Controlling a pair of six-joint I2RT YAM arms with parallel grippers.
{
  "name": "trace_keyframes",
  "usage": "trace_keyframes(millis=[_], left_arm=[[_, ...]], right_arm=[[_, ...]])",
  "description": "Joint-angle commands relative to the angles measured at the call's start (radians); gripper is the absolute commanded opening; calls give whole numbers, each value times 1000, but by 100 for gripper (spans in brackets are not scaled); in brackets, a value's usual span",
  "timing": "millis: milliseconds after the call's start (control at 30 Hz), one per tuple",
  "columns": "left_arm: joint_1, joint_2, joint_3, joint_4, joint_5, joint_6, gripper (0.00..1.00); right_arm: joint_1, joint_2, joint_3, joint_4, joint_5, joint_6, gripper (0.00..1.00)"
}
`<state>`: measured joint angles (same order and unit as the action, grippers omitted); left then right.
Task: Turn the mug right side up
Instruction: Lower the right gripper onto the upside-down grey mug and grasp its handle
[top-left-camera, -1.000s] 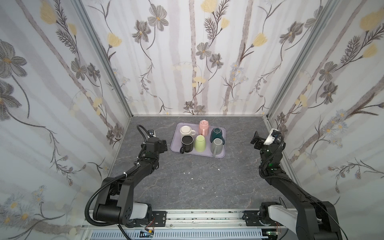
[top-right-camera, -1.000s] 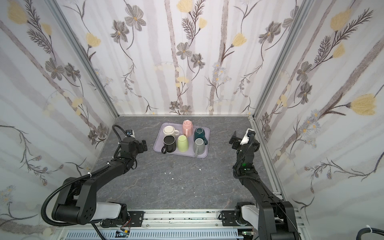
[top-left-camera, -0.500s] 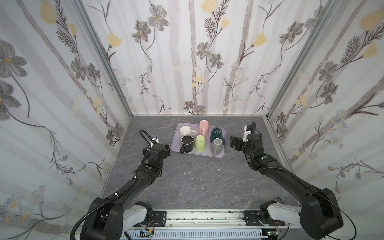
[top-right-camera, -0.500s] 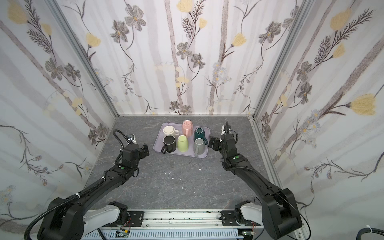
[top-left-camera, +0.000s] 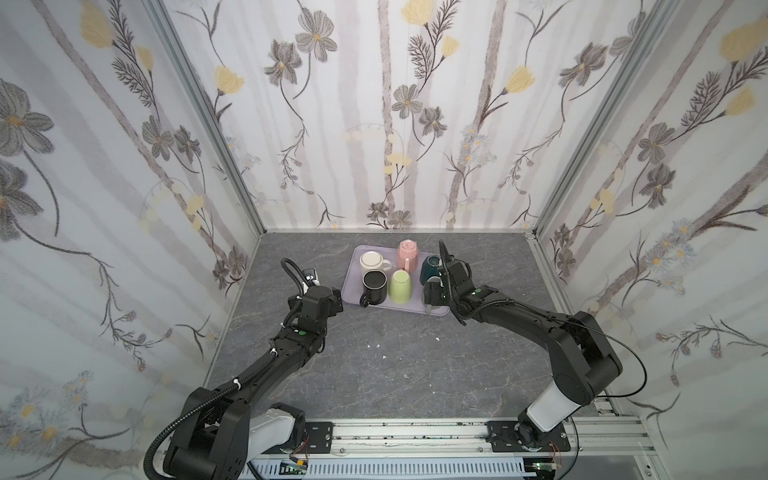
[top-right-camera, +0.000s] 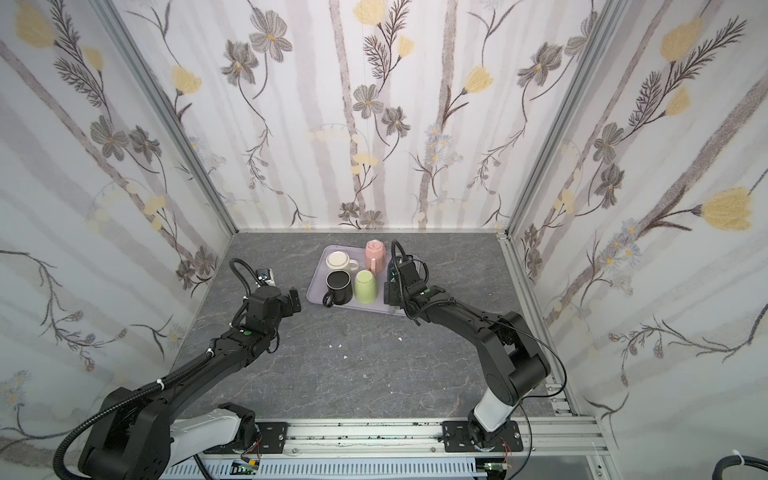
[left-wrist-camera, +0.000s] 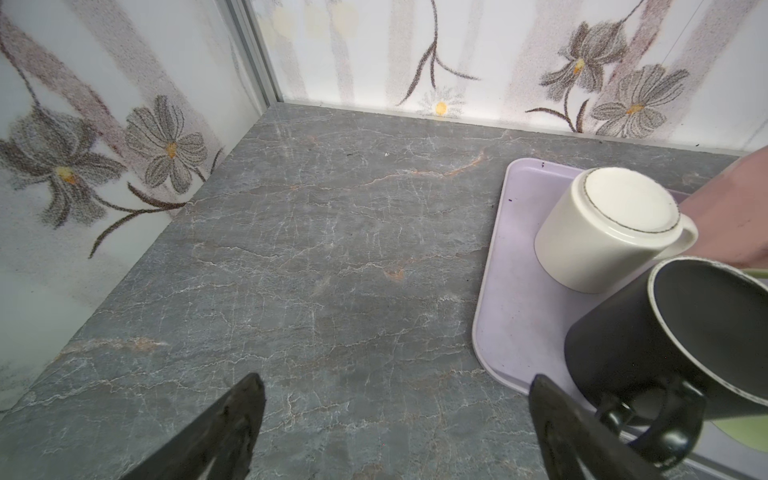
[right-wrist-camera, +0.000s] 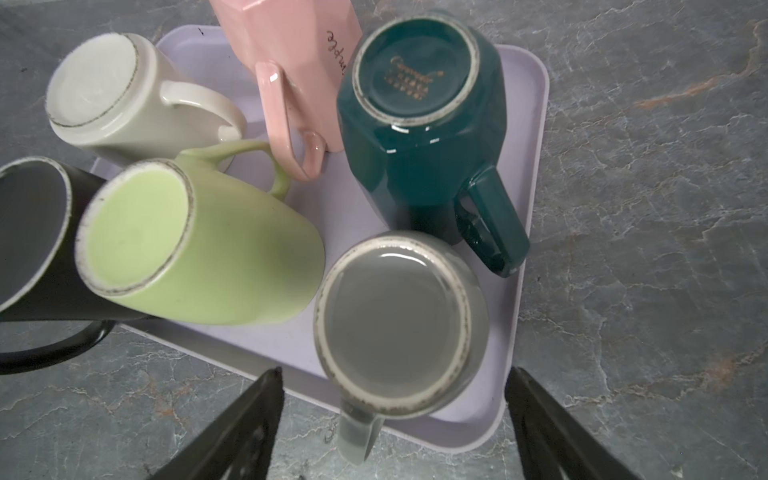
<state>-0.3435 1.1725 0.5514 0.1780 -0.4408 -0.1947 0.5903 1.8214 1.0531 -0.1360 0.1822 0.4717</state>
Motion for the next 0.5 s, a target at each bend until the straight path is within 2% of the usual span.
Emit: trace_keyframes(millis=[0,167,300,467], left_arm=[[0,8,-5,35,6,-22,100],[0,7,-4,35,19,-26,100],[0,3,-7,39,19,-29,100],[0,3,-7,38,30,-34,100]], right_arm=[[5,19,14,-11,2,35,82],[4,50,33,-39,25,54,72],[5,55,35,-43,32,61,59],[3,62,43,-63,46,53,57]])
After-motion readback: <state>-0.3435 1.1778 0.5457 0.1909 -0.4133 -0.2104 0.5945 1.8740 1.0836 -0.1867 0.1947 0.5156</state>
